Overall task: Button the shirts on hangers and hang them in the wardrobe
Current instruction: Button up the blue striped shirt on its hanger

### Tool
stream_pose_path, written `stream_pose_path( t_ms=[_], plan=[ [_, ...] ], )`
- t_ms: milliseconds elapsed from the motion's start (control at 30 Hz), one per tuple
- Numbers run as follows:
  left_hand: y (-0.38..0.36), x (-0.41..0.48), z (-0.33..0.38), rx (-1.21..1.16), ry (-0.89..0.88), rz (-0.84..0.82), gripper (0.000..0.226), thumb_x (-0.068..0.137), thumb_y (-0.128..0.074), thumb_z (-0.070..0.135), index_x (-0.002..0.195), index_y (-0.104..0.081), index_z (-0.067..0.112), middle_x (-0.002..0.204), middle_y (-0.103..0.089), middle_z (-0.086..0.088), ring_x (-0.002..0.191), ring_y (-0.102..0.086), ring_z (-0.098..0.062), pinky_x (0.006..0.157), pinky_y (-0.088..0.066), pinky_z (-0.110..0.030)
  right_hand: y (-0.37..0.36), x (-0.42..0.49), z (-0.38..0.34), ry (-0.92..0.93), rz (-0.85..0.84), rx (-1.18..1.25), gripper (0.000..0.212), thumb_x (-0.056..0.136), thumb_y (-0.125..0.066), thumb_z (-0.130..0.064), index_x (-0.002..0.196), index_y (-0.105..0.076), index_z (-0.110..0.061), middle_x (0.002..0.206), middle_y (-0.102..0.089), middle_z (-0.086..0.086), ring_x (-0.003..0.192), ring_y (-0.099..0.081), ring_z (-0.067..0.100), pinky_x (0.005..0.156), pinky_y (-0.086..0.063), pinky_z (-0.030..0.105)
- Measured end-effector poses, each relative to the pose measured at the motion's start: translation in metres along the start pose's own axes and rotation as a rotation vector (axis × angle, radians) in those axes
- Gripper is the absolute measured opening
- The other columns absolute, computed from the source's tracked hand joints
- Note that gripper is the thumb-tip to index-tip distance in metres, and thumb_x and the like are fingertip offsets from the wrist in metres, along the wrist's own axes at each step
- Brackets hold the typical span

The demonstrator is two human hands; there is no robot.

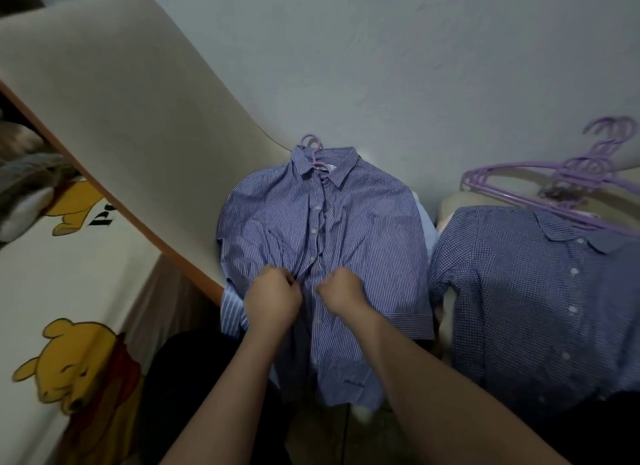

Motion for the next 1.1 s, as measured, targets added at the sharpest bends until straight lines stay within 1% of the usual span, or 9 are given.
stream_pose_path(
  t_ms=[67, 167, 267, 333, 467, 533, 700, 900, 1100],
  plan=[
    [-0.007, 0.002, 0.006, -0.037, -0.028, -0.041, 0.011, 0.085, -0.067, 0.024, 0.079, -0.072, 0.017, 0.095, -0.066, -0.006, 0.086, -0.066, -0.03, 0.071, -0.05, -0.033, 0.0, -0.001, 0.003, -0.029, 0.008, 0.063, 0.033, 0.084, -0.072, -0.015, 0.057, -0.052, -0.012, 0.067, -0.058, 0.011, 0.065, -0.056, 0.021, 0.061, -0.049, 0.032],
    [-0.019, 0.002, 0.007, -0.215, 0.02, -0.074, 0.007, 0.076, -0.073, 0.018, 0.07, -0.072, 0.016, 0.07, -0.069, 0.0, 0.069, -0.065, -0.017, 0.065, -0.049, -0.026, 0.0, -0.005, 0.008, -0.035, -0.014, 0.21, 0.022, 0.086, -0.065, -0.009, 0.064, -0.061, -0.008, 0.063, -0.056, 0.014, 0.061, -0.053, 0.022, 0.058, -0.048, 0.038],
    [-0.03, -0.002, 0.001, -0.412, 0.11, -0.067, 0.016, 0.079, -0.073, 0.009, 0.064, -0.068, 0.015, 0.057, -0.06, 0.007, 0.054, -0.052, -0.005, 0.053, -0.04, -0.018, 0.0, -0.008, 0.017, -0.067, -0.032, 0.38, 0.021, 0.088, -0.068, -0.008, 0.067, -0.064, -0.007, 0.056, -0.056, 0.009, 0.05, -0.051, 0.019, 0.052, -0.042, 0.026],
    [-0.038, -0.006, -0.008, -0.543, 0.182, -0.061, 0.019, 0.081, -0.075, 0.006, 0.066, -0.069, 0.015, 0.059, -0.062, 0.006, 0.055, -0.052, -0.004, 0.049, -0.039, -0.011, 0.0, -0.009, 0.022, -0.092, -0.036, 0.462, 0.014, 0.087, -0.072, -0.009, 0.075, -0.068, -0.003, 0.058, -0.059, 0.007, 0.047, -0.052, 0.015, 0.05, -0.042, 0.024],
    [-0.046, -0.008, -0.014, -0.662, 0.2, -0.059, 0.01, 0.086, -0.073, 0.005, 0.077, -0.077, 0.007, 0.067, -0.068, 0.001, 0.062, -0.058, -0.01, 0.052, -0.043, -0.009, -0.001, -0.01, 0.026, -0.144, -0.034, 0.538, 0.012, 0.087, -0.073, -0.006, 0.088, -0.07, 0.005, 0.062, -0.061, 0.005, 0.048, -0.052, 0.012, 0.041, -0.04, 0.016],
    [-0.049, -0.007, -0.017, -0.669, 0.202, -0.067, 0.008, 0.087, -0.073, 0.005, 0.081, -0.078, 0.005, 0.067, -0.068, 0.002, 0.06, -0.057, -0.006, 0.051, -0.042, -0.007, -0.002, -0.01, 0.026, -0.162, -0.027, 0.554, 0.009, 0.086, -0.073, -0.005, 0.085, -0.071, 0.002, 0.062, -0.061, 0.005, 0.049, -0.052, 0.011, 0.038, -0.038, 0.015],
    [-0.062, -0.004, -0.028, -0.744, 0.284, -0.101, 0.008, 0.088, -0.073, 0.007, 0.083, -0.079, 0.006, 0.06, -0.065, 0.004, 0.052, -0.052, -0.006, 0.052, -0.041, -0.021, -0.005, -0.01, 0.027, -0.186, -0.007, 0.568, 0.011, 0.085, -0.074, -0.005, 0.076, -0.069, -0.004, 0.062, -0.061, 0.006, 0.048, -0.052, 0.012, 0.037, -0.036, 0.015],
    [-0.069, -0.007, -0.03, -0.849, 0.335, -0.144, 0.017, 0.093, -0.067, 0.003, 0.079, -0.076, 0.006, 0.053, -0.062, 0.002, 0.045, -0.054, -0.008, 0.046, -0.048, -0.023, -0.004, -0.011, 0.029, -0.2, 0.034, 0.6, 0.01, 0.083, -0.076, -0.003, 0.082, -0.07, 0.005, 0.063, -0.061, 0.007, 0.047, -0.05, 0.012, 0.043, -0.042, 0.02],
    [-0.072, -0.007, -0.028, -0.94, 0.392, -0.202, 0.017, 0.092, -0.067, 0.0, 0.078, -0.075, 0.004, 0.053, -0.062, -0.001, 0.047, -0.054, -0.01, 0.043, -0.047, -0.021, -0.003, -0.013, 0.028, -0.22, 0.012, 0.657, 0.025, 0.083, -0.073, 0.002, 0.063, -0.061, -0.006, 0.056, -0.058, 0.007, 0.043, -0.049, 0.013, 0.036, -0.037, 0.015]
  ],
)
Point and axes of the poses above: each hand's wrist, its own x-axis towards the middle knuckle, its own y-axis out of the back of the hand, z = x × y, the point moved 10 cm from there along x, towards the middle knuckle
